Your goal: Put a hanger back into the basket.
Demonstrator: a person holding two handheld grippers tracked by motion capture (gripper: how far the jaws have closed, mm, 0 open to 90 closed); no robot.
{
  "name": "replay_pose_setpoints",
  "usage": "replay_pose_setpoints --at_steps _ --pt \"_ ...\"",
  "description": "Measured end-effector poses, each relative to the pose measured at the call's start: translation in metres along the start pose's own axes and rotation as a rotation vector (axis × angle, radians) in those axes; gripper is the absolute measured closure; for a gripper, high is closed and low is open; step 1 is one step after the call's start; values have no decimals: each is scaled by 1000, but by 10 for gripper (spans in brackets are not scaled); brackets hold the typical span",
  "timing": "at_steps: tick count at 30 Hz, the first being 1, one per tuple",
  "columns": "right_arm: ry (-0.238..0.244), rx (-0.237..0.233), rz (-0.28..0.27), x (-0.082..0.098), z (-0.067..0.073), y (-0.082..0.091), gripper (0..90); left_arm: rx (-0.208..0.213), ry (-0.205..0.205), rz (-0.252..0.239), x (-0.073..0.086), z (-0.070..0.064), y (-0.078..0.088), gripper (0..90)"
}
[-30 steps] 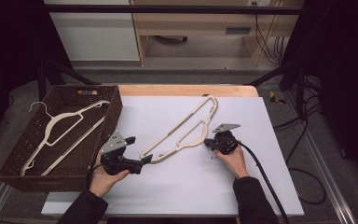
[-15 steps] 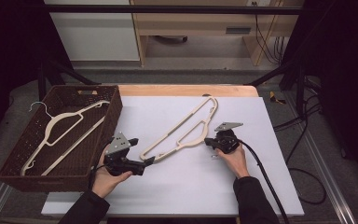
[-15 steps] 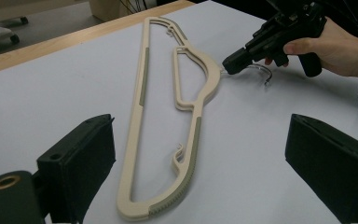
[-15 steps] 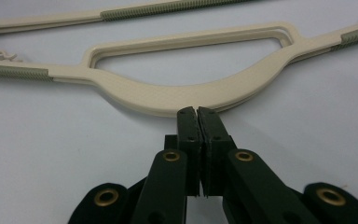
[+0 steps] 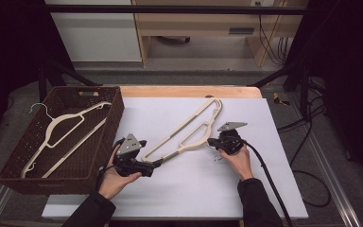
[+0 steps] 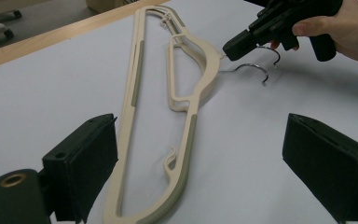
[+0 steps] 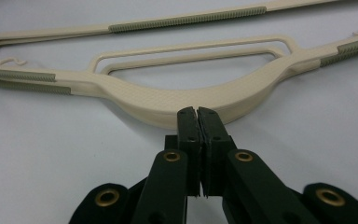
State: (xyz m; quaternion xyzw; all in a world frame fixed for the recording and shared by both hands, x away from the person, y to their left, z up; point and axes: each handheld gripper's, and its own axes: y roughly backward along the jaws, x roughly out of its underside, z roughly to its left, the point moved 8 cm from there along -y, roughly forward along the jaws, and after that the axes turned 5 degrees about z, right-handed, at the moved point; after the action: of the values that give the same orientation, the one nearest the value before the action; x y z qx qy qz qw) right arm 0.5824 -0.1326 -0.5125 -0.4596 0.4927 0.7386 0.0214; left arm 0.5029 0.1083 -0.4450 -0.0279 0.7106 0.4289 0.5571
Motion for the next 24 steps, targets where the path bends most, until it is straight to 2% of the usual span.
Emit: replay_pose_setpoints --at_steps 1,4,5,9,10,11,12,17,24 --pt "-6 7 6 -1 2 1 891 0 -3 2 -3 -1 -3 103" --pt "17 16 3 -2 1 1 891 -2 -23 16 -13 -4 -13 105" --pt "1 18 12 -2 3 2 891 2 -29 20 -16 -5 -17 106" --pt "26 20 -3 -4 2 5 891 13 -30 31 -25 -10 -31 111" --pt "9 21 -2 -5 3 5 891 13 -33 35 -27 -11 -35 112" --pt "6 20 -5 -5 3 6 891 13 -39 40 -29 -12 -39 114" --pt "34 18 -9 -5 2 7 891 15 -41 46 -30 -13 -43 116" --pt "22 23 -1 -7 3 10 891 21 -44 81 -34 -13 -66 132" --pt "23 42 -4 -10 2 16 892 22 -76 134 -37 -16 -96 168"
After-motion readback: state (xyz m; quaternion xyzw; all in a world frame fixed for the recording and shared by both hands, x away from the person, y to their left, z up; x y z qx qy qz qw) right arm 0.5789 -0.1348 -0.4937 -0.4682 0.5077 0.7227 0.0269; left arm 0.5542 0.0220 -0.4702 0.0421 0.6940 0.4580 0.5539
